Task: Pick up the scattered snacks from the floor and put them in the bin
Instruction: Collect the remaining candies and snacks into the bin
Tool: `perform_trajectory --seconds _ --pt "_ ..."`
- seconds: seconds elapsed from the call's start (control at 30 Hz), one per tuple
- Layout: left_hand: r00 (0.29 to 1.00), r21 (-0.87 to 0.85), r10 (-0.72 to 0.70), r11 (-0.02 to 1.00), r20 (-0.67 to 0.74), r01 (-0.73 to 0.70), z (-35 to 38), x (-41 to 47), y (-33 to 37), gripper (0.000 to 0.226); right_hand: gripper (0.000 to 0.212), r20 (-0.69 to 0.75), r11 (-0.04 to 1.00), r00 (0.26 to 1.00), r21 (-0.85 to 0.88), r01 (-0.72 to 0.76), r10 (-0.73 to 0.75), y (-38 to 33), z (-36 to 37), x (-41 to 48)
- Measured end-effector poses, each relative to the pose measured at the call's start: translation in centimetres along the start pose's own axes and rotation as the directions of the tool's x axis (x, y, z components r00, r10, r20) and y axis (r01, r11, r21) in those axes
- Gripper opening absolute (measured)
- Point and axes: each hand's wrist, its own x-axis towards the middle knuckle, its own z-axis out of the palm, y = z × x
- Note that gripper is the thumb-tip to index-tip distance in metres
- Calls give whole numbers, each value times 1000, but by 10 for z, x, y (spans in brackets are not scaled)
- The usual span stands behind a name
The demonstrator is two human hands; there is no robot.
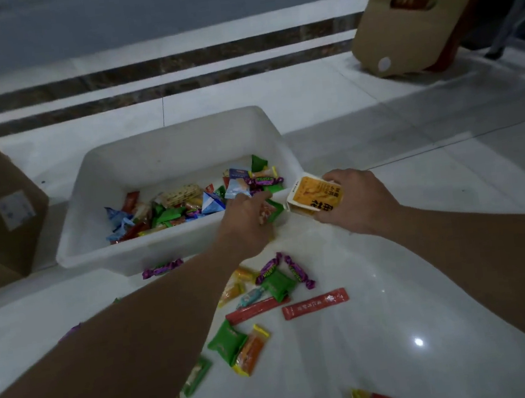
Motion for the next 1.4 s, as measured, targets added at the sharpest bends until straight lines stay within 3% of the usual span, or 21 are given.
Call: perform_trajectory --seconds 0.33,0.67,0.93,1.2,1.33,1.4 --pt "986 -36 -43 999 -160 38 -52 6 -23 53 66 -45 997 998 60 43 -40 -52 -1 15" --pt "971 -47 -173 985 -165 168 -71 19 -93 57 47 -53 989 997 136 65 -58 -110 33 54" --pt "982 -15 -164 986 -99 163 -49 41 -124 48 54 -85 991 995 128 -37 49 -125 60 86" --pt "979 -165 -178 973 -96 160 -39 46 -142 45 61 -48 993 997 102 -59 64 -132 76 108" --pt "970 -142 -205 972 -133 186 -50 35 -148 47 74 -17 997 999 60 -38 39 -136 83 111" --pt "965 -137 -228 968 -131 210 -58 26 -150 49 70 -10 998 1000 60 -29 29 -137 87 107"
